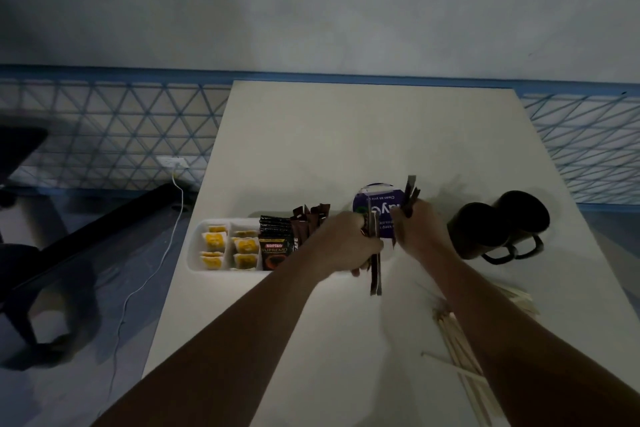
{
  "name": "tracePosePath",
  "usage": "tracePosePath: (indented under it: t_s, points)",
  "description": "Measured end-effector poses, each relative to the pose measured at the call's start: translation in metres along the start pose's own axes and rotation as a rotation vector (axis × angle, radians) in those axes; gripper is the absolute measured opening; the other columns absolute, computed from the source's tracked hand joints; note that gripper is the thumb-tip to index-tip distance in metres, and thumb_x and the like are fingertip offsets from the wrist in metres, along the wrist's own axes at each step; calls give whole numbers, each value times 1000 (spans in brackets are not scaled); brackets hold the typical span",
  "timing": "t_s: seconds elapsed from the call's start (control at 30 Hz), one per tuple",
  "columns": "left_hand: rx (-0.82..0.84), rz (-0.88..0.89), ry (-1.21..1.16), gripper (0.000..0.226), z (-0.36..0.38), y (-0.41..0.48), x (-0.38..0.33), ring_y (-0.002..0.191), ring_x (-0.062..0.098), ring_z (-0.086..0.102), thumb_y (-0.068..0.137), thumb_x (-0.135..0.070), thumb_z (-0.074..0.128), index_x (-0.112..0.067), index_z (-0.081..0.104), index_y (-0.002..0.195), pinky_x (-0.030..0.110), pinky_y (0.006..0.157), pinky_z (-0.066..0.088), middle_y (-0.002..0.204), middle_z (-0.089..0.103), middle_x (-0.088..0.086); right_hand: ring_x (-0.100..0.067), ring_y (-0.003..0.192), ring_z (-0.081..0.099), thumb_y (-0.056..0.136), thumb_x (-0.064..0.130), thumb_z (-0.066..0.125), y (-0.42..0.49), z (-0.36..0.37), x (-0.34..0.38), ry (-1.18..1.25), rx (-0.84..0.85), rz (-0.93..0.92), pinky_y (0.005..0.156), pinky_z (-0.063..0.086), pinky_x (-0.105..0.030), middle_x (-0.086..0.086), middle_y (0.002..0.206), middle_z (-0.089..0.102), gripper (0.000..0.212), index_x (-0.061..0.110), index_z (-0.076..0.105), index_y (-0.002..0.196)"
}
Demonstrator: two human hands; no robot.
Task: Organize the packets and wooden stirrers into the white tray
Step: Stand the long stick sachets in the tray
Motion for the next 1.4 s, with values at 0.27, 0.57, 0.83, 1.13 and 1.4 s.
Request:
tracePosePath:
  t_s: [0.27, 0.57, 0.83, 1.13, 1.4]
  points:
    - [-269, 67, 113, 14, -60, -19, 2, 62, 16, 69, 90, -26, 63, -13, 66, 92, 24, 57, 53, 75, 71, 4, -16, 70, 61, 96, 31, 59, -34, -10, 68, 154, -68, -114, 63, 42, -25, 3, 75, 66, 19, 16, 67, 89]
    - [-477, 76, 179, 21, -76, -40, 38, 82, 15, 59, 92, -25, 61, -15, 69, 109, 13, 65, 37, 98, 71, 3, -1, 60, 62, 93, 22, 66, -75, 35, 87, 268, 192, -191, 58, 47, -19, 10, 71, 68, 5, 26, 70, 94]
    - [-480, 97, 120, 8, -57, -43, 65, 68, 11, 57, 92, -18, 61, -16, 68, 95, 10, 51, 36, 70, 57, -11, 3, 60, 60, 92, 21, 66, -88, 59, 83, 91, 212, -219, 48, 37, -5, 12, 72, 67, 6, 19, 72, 92]
    - [-554, 128, 102, 7, -55, -41, 82, 73, 12, 62, 88, -16, 66, -12, 66, 94, 9, 55, 37, 79, 66, -3, -4, 66, 60, 87, 5, 67, -87, 51, 89, 106, 30, -216, 48, 41, -8, 4, 79, 67, 14, 14, 64, 97]
    - [-614, 158, 74, 5, -64, -38, 85, 71, 17, 65, 85, -12, 68, -8, 69, 87, 21, 63, 49, 77, 69, 2, -7, 60, 60, 85, -6, 62, -91, 55, 96, 102, -124, -266, 52, 43, -8, 1, 71, 68, 13, 5, 69, 85]
Point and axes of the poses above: each hand's wrist, its own y-axis towards the middle knuckle, its own z-axis out of the palm, x = y × z, the point moved 5 cm from there along y, towards the middle knuckle
